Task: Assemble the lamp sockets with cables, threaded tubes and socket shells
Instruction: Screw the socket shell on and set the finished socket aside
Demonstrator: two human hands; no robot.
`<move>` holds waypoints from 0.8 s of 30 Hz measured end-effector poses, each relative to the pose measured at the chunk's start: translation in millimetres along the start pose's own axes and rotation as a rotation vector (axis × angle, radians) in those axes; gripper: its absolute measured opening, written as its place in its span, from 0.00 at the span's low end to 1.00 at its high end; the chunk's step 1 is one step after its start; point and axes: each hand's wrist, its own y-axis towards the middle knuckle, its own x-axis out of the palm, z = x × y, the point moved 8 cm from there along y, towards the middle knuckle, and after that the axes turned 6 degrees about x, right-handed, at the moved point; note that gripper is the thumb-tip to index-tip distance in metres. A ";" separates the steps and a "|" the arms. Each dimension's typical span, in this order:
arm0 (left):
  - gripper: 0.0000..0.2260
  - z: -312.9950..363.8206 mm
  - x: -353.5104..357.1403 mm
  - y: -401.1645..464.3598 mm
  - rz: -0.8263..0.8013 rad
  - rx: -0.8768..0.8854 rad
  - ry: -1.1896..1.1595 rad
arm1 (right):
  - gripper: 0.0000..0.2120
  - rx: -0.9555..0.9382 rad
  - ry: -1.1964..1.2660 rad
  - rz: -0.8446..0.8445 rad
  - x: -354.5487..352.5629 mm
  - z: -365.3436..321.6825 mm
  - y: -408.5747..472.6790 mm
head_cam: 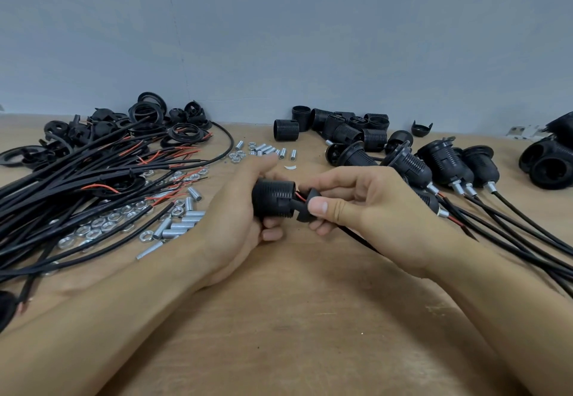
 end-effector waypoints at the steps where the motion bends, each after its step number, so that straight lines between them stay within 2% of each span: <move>1: 0.11 -2.0 -2.7 -0.2 0.037 -0.014 -0.017 | 0.08 -0.005 -0.003 -0.001 -0.7 -0.8 -0.5; 8: 0.05 -1.3 -6.3 0.7 0.081 0.096 0.053 | 0.14 -0.019 -0.009 -0.019 -0.1 -2.8 -1.4; 12: 0.12 0.7 -5.8 0.7 0.058 0.153 0.111 | 0.15 -0.029 -0.029 -0.017 0.1 -5.2 -2.8; 20: 0.10 -1.3 -5.0 -1.9 0.030 0.166 0.080 | 0.16 -0.018 -0.051 -0.065 3.1 -2.0 -3.2; 24: 0.14 -6.1 -6.5 -2.9 0.066 0.146 0.115 | 0.17 -0.036 -0.013 -0.054 2.2 -0.3 -2.1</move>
